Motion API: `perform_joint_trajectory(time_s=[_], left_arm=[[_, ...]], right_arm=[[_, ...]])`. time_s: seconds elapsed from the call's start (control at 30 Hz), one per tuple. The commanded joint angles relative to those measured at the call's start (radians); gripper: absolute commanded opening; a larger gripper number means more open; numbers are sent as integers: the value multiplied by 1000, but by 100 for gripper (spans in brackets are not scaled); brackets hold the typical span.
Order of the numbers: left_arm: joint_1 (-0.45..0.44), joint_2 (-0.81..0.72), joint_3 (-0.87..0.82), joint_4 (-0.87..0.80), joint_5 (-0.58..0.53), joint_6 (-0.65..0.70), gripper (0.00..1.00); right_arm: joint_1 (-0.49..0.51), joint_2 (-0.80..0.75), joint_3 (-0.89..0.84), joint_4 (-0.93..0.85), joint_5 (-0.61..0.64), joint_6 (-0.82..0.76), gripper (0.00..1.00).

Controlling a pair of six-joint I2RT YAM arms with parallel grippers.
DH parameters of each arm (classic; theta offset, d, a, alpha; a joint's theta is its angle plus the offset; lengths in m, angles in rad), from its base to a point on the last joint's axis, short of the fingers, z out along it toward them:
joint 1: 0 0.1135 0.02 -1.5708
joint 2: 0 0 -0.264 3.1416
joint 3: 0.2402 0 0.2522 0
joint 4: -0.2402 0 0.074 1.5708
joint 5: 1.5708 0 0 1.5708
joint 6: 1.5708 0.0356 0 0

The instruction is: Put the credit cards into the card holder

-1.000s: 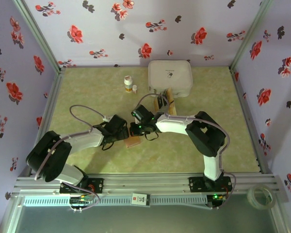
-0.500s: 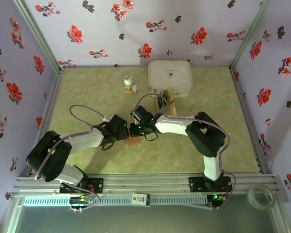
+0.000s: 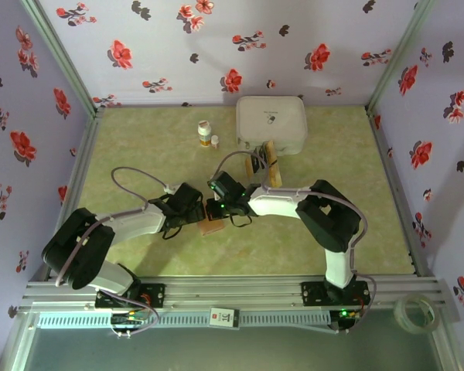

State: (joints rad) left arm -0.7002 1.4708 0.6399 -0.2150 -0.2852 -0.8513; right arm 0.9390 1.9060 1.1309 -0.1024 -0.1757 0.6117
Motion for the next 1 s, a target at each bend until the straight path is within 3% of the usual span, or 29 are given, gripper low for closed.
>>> perform_joint_trajectory(time_s=[0.0,0.3,0.63,0.97], left_arm=[[5,71,-36,-15,64,1,89],[5,75,-38,-15,65,2,89],[5,76,-42,-5,69,0,89],[5,78,-49,3,72,1,88]], right_arm=[[30,33,-52,-198,-5,-7,0],[30,-14,39,-243,-16,-42,0],[27,6,23,-190,-40,-7,0],[-11,-67,62,-175,3,19,0]])
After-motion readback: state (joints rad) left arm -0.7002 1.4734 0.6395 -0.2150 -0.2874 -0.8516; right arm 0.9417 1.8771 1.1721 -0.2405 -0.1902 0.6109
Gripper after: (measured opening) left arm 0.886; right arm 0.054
